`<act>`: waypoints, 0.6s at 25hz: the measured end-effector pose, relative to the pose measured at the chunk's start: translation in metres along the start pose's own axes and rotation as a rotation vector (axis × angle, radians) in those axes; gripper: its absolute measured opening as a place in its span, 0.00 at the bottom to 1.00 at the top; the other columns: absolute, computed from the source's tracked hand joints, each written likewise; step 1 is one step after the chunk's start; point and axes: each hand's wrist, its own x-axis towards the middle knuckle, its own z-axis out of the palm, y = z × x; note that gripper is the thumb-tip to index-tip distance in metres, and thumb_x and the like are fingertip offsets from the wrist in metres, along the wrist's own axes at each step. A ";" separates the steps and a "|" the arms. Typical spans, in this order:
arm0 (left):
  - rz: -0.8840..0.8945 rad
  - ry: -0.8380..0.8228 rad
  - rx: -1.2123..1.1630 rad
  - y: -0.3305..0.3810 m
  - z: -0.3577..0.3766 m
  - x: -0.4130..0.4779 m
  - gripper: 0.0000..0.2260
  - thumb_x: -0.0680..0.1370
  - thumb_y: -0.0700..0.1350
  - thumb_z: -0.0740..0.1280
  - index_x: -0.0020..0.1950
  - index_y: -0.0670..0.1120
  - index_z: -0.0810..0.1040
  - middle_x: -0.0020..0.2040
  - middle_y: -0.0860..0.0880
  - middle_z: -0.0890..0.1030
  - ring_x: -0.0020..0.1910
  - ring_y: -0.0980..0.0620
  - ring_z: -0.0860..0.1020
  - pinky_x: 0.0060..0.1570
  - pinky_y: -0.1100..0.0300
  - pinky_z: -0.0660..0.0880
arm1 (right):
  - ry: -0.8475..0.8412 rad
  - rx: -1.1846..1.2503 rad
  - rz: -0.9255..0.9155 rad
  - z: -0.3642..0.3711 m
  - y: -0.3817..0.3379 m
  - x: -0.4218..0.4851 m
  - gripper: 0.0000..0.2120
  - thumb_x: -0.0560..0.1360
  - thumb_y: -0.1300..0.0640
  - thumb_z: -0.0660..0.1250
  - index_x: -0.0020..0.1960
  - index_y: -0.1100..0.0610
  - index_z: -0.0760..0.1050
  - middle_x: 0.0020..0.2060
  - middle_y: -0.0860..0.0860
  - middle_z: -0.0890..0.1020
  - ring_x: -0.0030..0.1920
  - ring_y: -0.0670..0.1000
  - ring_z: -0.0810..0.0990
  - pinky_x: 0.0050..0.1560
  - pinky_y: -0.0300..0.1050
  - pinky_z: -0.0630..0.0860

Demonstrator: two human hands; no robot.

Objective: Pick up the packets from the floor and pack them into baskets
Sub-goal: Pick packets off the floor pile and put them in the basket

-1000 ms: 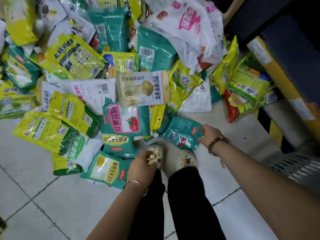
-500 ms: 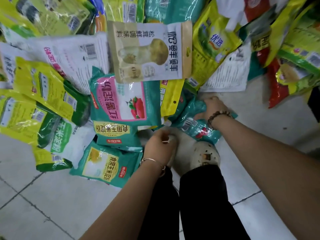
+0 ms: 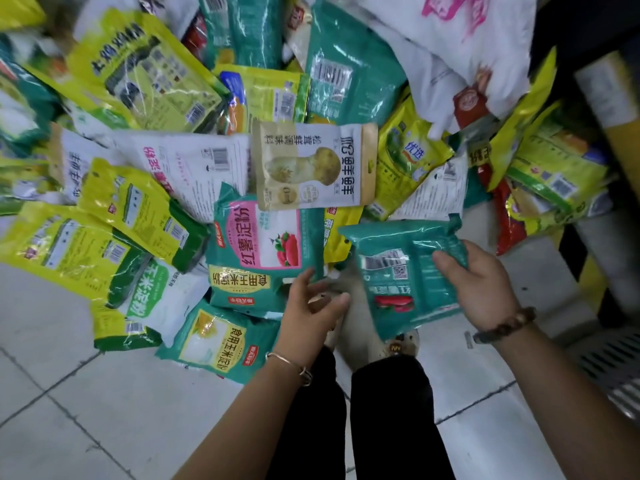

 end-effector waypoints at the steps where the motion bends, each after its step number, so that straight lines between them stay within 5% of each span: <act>1: -0.001 -0.022 -0.070 0.009 -0.001 -0.002 0.25 0.73 0.34 0.69 0.65 0.50 0.64 0.51 0.53 0.76 0.47 0.59 0.76 0.43 0.70 0.76 | -0.097 0.153 0.020 0.002 -0.020 -0.003 0.09 0.78 0.65 0.61 0.45 0.54 0.77 0.35 0.44 0.83 0.39 0.43 0.80 0.44 0.38 0.75; 5: 0.081 -0.071 -0.290 0.038 -0.010 -0.002 0.23 0.64 0.38 0.76 0.57 0.42 0.75 0.48 0.48 0.83 0.47 0.48 0.81 0.48 0.57 0.79 | -0.389 0.253 0.090 0.034 -0.077 0.006 0.10 0.77 0.66 0.61 0.45 0.53 0.77 0.36 0.46 0.84 0.38 0.46 0.82 0.45 0.42 0.79; 10: 0.047 0.199 -0.301 0.061 -0.036 0.003 0.10 0.69 0.33 0.72 0.49 0.38 0.79 0.39 0.43 0.83 0.31 0.54 0.81 0.35 0.60 0.80 | -0.294 0.062 0.063 0.091 -0.101 0.027 0.01 0.75 0.59 0.68 0.45 0.55 0.77 0.38 0.49 0.82 0.37 0.48 0.81 0.38 0.42 0.78; 12: 0.020 0.306 -0.238 0.061 -0.045 0.008 0.06 0.70 0.35 0.73 0.44 0.36 0.79 0.32 0.45 0.81 0.25 0.59 0.77 0.28 0.67 0.75 | -0.273 -0.145 0.022 0.109 -0.104 0.045 0.09 0.75 0.53 0.68 0.51 0.58 0.77 0.43 0.50 0.81 0.42 0.49 0.79 0.43 0.42 0.75; 15: -0.042 0.393 -0.403 0.057 -0.053 0.016 0.06 0.70 0.35 0.73 0.43 0.35 0.78 0.36 0.40 0.81 0.27 0.53 0.80 0.28 0.63 0.77 | -0.095 -0.369 -0.139 0.126 -0.116 0.089 0.22 0.74 0.50 0.69 0.64 0.57 0.70 0.56 0.48 0.75 0.55 0.47 0.74 0.54 0.40 0.70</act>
